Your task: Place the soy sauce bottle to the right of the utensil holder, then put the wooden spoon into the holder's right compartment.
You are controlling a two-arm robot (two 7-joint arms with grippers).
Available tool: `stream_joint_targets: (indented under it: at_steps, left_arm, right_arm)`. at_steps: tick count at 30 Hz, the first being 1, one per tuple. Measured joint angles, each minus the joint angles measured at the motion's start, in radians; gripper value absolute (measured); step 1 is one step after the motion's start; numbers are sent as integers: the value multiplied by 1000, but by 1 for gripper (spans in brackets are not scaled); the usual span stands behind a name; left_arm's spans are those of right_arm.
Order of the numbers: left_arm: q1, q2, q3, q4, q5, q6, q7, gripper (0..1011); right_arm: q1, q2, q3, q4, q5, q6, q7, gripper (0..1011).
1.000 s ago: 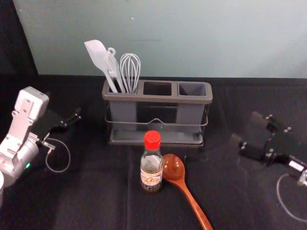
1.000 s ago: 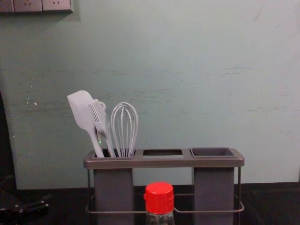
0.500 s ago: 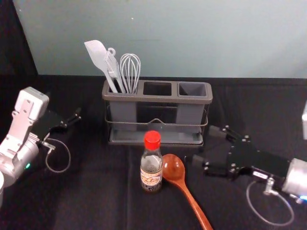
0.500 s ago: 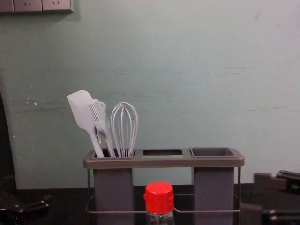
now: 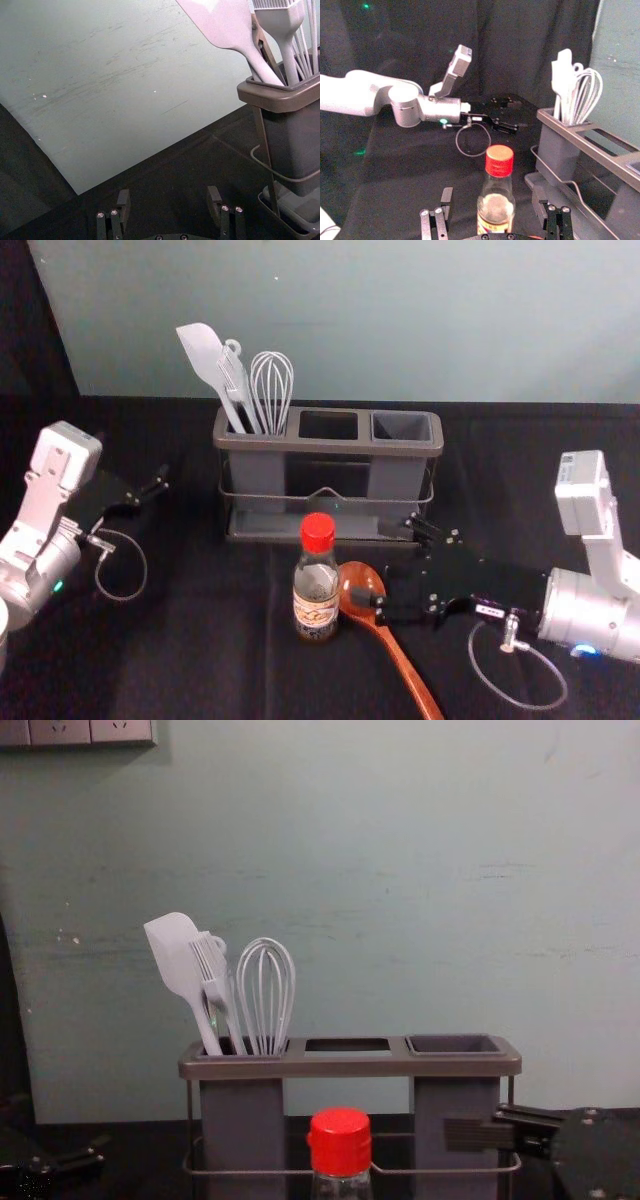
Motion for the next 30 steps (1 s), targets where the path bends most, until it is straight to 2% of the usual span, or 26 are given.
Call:
stream_joint_targets:
  at_steps: [16,30]
  left_arm:
    - [0,0,0,0,0,0,0,1005]
    - [0,0,0,0,0,0,0,1005]
  right_arm:
    - [97,-80,-74,69,3,31,2,1002]
    - [170,-140,-121,138,-15,50,-13,1003]
